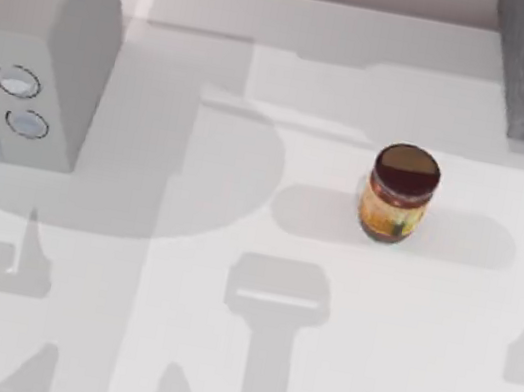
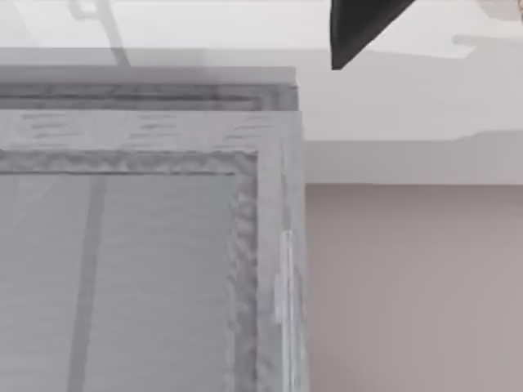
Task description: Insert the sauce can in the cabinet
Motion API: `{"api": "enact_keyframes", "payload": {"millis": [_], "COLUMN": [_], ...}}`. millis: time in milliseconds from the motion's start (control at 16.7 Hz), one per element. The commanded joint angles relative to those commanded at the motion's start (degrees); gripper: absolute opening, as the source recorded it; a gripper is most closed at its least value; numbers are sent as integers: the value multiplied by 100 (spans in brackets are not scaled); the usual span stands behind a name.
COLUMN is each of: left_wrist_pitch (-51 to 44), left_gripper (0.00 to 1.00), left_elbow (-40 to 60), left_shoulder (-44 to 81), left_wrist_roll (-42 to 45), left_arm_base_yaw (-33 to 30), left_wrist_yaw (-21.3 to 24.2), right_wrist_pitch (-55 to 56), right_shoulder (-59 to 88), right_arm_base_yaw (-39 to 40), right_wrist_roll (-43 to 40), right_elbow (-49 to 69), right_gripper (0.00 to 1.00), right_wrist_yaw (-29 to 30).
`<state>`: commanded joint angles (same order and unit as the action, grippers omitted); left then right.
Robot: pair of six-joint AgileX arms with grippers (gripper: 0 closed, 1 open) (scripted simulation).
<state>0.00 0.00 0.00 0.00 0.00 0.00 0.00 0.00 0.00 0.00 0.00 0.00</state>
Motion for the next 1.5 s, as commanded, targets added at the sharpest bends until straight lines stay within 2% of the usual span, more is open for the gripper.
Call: {"api": "enact_keyframes", "payload": {"millis": [240, 480, 720, 1020, 1500], "left_wrist_pitch": [0, 0, 0, 0, 0], "left_gripper": [100, 100, 100, 100, 100], "left_elbow": [0, 0, 0, 0, 0], "left_shoulder": [0, 0, 0, 0, 0], "left_wrist_roll": [0, 0, 0, 0, 0], "left_arm_base_yaw": [0, 0, 0, 0, 0], "left_wrist_yaw": [0, 0, 0, 0, 0], "right_wrist_pitch": [2, 28, 107, 277, 841], "right_shoulder": [162, 1174, 2944, 5848, 10782], "right_arm_base_yaw": [1, 29, 20, -150, -442], "right_wrist_roll": [-26, -222, -611, -1323, -2995], "right_elbow": [61, 460, 1201, 2448, 4847], "right_gripper": [100, 100, 100, 100, 100], "right_wrist_yaw": [-136, -960, -2281, -4171, -7071]}}
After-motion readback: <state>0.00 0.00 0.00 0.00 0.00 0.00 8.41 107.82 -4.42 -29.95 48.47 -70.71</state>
